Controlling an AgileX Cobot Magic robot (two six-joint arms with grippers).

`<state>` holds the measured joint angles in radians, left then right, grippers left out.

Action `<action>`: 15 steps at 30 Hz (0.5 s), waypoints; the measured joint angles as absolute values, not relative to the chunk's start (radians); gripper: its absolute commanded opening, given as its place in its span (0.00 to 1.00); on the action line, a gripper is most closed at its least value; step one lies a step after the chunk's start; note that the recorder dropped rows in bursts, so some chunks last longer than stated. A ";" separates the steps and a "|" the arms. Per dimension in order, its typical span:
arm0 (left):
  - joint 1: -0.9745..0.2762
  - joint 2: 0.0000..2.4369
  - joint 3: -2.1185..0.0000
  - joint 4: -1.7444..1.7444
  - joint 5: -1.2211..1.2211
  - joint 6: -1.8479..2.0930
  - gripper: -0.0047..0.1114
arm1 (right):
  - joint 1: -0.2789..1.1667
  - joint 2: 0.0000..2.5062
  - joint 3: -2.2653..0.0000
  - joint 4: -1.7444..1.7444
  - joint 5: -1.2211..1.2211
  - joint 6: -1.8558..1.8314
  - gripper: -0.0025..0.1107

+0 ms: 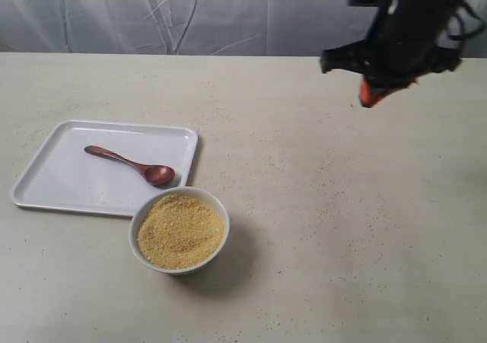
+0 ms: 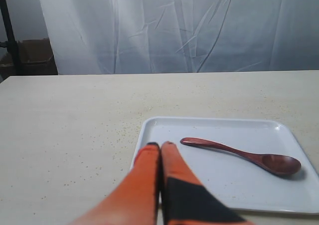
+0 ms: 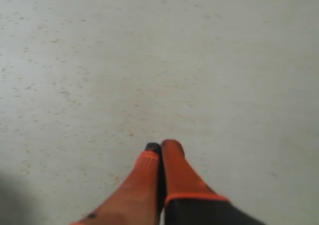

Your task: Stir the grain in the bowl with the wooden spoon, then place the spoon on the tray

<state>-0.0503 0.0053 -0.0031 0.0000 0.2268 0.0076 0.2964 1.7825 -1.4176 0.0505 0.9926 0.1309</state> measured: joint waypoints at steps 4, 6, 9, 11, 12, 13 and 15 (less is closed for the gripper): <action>-0.050 0.005 -0.003 0.000 0.227 0.008 0.04 | 0.208 1.568 -1.192 0.037 0.902 0.149 0.02; -0.050 0.005 -0.003 0.000 0.227 0.008 0.04 | 0.196 1.443 -1.094 0.035 0.861 0.173 0.02; -0.050 0.005 -0.003 0.000 0.227 0.008 0.04 | 0.217 1.262 -0.977 0.035 0.796 0.185 0.02; -0.050 0.005 -0.003 0.000 0.227 0.008 0.04 | 0.243 1.138 -0.905 0.034 0.746 0.181 0.02; -0.050 0.005 -0.003 0.000 0.227 0.008 0.04 | 0.258 1.080 -0.867 0.034 0.725 0.171 0.02; -0.050 0.005 -0.003 0.000 0.227 0.008 0.04 | 0.273 1.022 -0.829 0.034 0.708 0.154 0.02; -0.050 0.005 -0.003 0.000 0.227 0.008 0.04 | 0.293 0.926 -0.757 0.034 0.686 0.110 0.02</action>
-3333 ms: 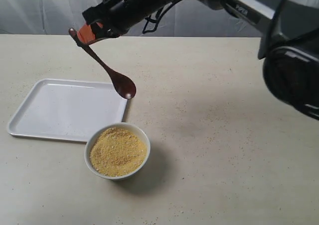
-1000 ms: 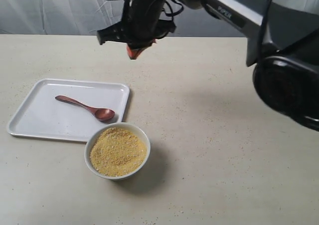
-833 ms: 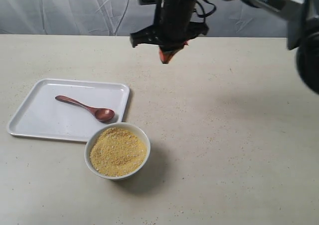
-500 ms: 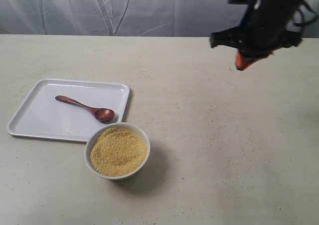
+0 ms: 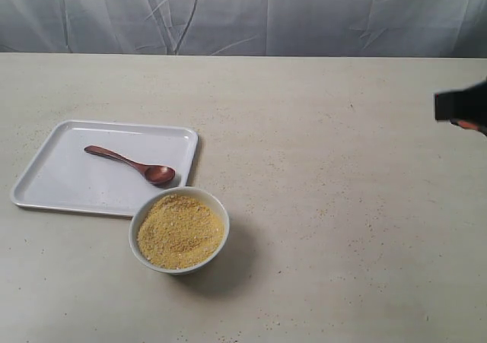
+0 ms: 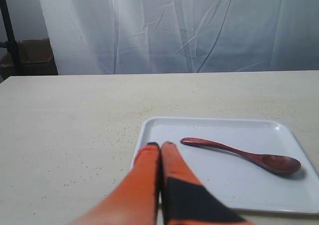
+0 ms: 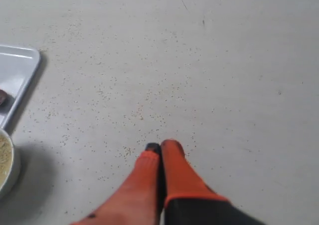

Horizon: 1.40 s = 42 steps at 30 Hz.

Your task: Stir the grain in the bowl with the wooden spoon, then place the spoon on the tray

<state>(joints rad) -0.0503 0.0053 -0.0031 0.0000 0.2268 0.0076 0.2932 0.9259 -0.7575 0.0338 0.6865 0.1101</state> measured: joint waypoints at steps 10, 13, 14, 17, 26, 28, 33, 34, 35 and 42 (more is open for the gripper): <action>-0.050 0.005 -0.003 0.000 0.227 0.008 0.04 | 0.303 0.662 -0.510 0.032 0.559 0.036 0.02; -0.050 0.005 -0.003 0.000 0.227 0.008 0.04 | 0.303 0.649 -0.504 0.032 0.581 0.035 0.02; -0.050 0.005 -0.003 0.000 0.227 0.008 0.04 | 0.303 0.649 -0.502 0.032 0.586 0.036 0.02; -0.050 0.005 -0.003 0.000 0.227 0.008 0.04 | 0.303 0.649 -0.502 0.032 0.591 0.034 0.02; -0.050 0.005 -0.003 0.000 0.227 0.008 0.04 | 0.326 0.608 -0.502 0.034 0.593 0.034 0.02; -0.050 0.005 -0.003 0.000 0.227 0.008 0.04 | 0.322 0.580 -0.502 0.034 0.593 0.034 0.02; -0.050 0.005 -0.003 0.000 0.227 0.008 0.04 | 0.224 0.467 -0.502 0.034 0.593 0.034 0.02; -0.050 0.005 -0.003 0.000 0.227 0.008 0.04 | 0.201 0.444 -0.502 0.034 0.593 0.034 0.02; -0.050 0.005 -0.003 0.000 0.227 0.008 0.04 | 0.169 0.414 -0.502 0.034 0.593 0.034 0.02; -0.050 0.005 -0.003 0.000 0.227 0.008 0.04 | 0.013 0.281 -0.502 0.034 0.593 0.034 0.02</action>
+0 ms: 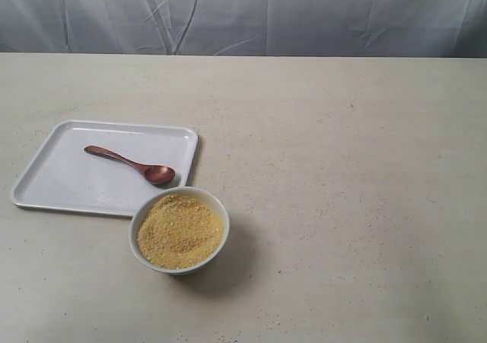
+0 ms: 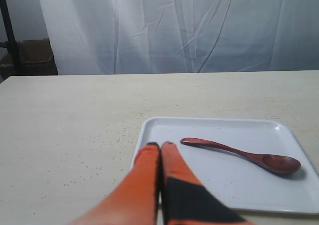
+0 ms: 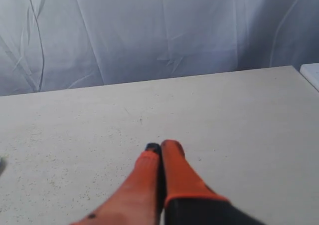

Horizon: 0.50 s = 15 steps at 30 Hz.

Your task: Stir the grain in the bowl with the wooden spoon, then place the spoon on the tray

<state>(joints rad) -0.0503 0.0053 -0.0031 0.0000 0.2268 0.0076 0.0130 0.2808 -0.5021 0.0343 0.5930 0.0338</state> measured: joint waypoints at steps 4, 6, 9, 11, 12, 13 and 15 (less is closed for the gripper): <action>-0.050 0.005 -0.003 0.000 0.227 0.008 0.04 | 0.006 0.275 -0.502 0.034 0.595 0.034 0.02; -0.050 0.005 -0.003 0.000 0.227 0.008 0.04 | 0.006 0.275 -0.502 0.034 0.598 0.034 0.02; -0.050 0.005 -0.003 0.000 0.227 0.008 0.04 | 0.006 0.275 -0.500 0.034 0.599 0.034 0.02; -0.050 0.005 -0.003 0.000 0.227 0.008 0.04 | 0.006 0.268 -0.493 0.034 0.597 0.034 0.02; -0.050 0.005 -0.003 0.000 0.227 0.008 0.04 | 0.006 0.257 -0.483 0.034 0.596 0.034 0.02; -0.050 0.005 -0.003 0.000 0.227 0.008 0.04 | 0.006 0.242 -0.473 0.034 0.596 0.034 0.02; -0.050 0.005 -0.003 0.000 0.227 0.008 0.04 | 0.006 0.203 -0.450 0.034 0.596 0.034 0.02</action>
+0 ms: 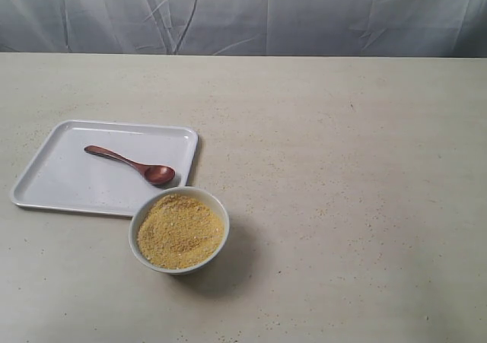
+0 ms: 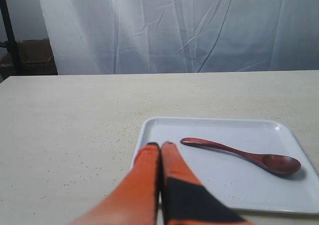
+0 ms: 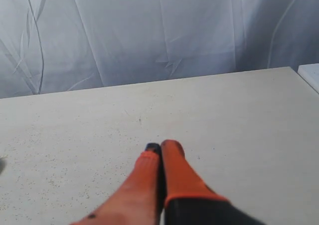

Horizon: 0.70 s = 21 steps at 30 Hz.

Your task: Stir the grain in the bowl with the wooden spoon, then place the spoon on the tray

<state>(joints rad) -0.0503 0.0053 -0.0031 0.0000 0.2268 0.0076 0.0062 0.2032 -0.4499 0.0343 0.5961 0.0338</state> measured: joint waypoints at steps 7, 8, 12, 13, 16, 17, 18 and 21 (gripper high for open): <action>-0.050 0.005 -0.003 0.000 0.227 0.008 0.04 | 0.006 0.016 -0.326 0.024 0.568 0.034 0.02; -0.050 0.005 -0.003 0.000 0.227 0.008 0.04 | 0.006 0.008 -0.312 0.017 0.560 0.034 0.02; -0.050 0.005 -0.003 0.000 0.227 0.008 0.04 | 0.006 0.006 -0.269 -0.046 0.541 0.033 0.02; -0.050 0.005 -0.003 0.000 0.227 0.008 0.04 | 0.006 0.006 -0.257 -0.064 0.537 0.033 0.02; -0.050 0.005 -0.003 0.000 0.227 0.008 0.04 | 0.006 0.006 -0.213 -0.099 0.535 0.033 0.02; -0.050 0.005 -0.003 0.000 0.227 0.008 0.04 | 0.006 0.006 -0.197 -0.106 0.525 0.033 0.02; -0.050 0.005 -0.003 0.000 0.227 0.008 0.04 | 0.006 0.006 -0.185 -0.108 0.510 0.033 0.02; -0.050 0.005 -0.003 0.000 0.227 0.008 0.04 | 0.006 0.006 -0.153 -0.114 0.464 0.033 0.02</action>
